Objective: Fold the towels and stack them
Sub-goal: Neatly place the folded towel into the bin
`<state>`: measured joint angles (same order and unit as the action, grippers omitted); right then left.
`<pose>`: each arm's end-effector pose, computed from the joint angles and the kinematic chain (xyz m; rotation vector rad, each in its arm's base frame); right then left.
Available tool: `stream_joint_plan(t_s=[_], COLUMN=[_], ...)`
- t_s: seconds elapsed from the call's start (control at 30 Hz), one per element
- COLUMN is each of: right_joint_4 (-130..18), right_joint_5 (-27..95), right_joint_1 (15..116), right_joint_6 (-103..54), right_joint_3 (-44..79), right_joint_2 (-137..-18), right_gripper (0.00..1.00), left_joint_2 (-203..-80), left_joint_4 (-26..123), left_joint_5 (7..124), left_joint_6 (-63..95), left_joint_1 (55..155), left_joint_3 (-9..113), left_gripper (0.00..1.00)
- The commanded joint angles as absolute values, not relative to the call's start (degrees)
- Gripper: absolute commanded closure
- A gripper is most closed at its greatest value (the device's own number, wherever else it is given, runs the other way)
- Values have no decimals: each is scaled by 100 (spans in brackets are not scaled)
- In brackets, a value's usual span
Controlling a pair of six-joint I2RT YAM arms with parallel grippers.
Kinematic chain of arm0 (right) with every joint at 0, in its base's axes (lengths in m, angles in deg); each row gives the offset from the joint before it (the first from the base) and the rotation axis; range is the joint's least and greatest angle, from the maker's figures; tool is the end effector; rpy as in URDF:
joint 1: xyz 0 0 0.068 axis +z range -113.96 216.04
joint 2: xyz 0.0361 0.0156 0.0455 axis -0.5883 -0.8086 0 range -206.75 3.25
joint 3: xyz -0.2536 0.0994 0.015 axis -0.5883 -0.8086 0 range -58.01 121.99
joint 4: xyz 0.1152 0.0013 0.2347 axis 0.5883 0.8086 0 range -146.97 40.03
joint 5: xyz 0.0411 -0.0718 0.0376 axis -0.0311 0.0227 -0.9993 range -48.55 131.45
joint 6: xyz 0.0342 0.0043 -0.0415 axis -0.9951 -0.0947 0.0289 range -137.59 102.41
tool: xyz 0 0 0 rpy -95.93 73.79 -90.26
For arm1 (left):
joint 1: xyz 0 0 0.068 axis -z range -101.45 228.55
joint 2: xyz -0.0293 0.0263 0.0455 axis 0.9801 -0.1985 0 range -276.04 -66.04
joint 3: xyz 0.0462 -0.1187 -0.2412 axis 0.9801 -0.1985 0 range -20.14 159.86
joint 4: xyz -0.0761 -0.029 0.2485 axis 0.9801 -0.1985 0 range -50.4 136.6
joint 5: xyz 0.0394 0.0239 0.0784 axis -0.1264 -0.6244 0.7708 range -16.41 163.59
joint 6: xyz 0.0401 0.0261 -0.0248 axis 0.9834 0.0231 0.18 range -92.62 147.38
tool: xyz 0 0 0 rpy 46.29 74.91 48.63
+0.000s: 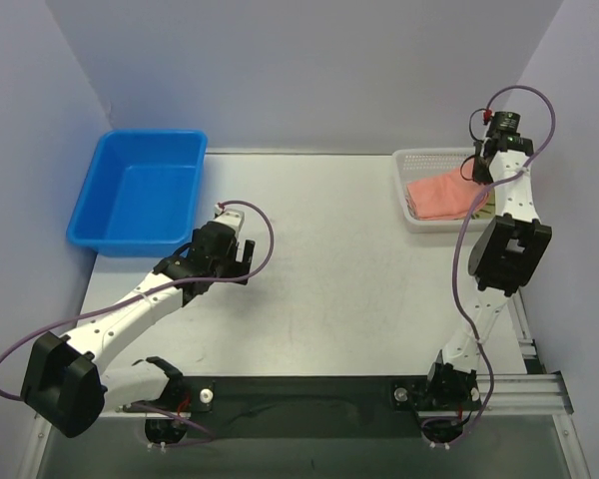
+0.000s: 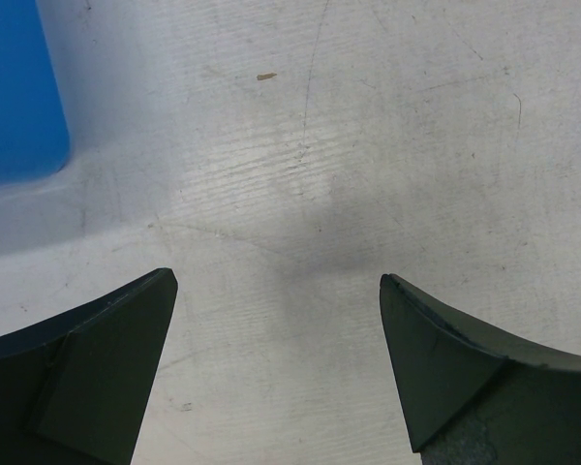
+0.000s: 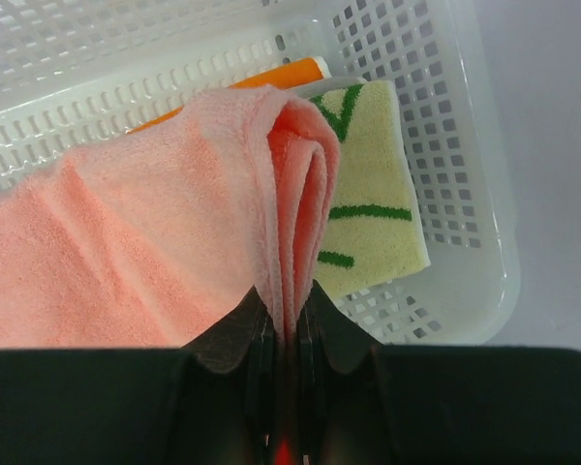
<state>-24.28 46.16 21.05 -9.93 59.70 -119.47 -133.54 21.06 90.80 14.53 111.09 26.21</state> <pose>0.4809 -0.1318 0.3069 0.1886 2.2359 -0.3067 0.2107 -0.1219 0.2463 0.2612 2.3250 -0.0317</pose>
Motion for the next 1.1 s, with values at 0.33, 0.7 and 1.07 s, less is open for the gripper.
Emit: stream_joint_plan(t_s=[0.33,0.7,1.07], right_joint_4=[-2577,-2779,-2928], right_joint_5=[5296,5753,5824], right_joint_1=[2066,2057,2066], right_joint_6=[-889,-898,-968], right_joint_3=[5871,5871,5906], right_joint_2=[-12182,-12288,-12375], right_gripper=[94,85,58], left_joint_2=[-13415,-13459,-13477], left_joint_4=[2164,2173,2173], left_joint_5=[9055,9038,9038], left_joint_6=[1507,1507,1507], left_joint_1=[11107,11107,11099], left_joint_3=[2768,2759,2759], left_gripper=[3,3,3])
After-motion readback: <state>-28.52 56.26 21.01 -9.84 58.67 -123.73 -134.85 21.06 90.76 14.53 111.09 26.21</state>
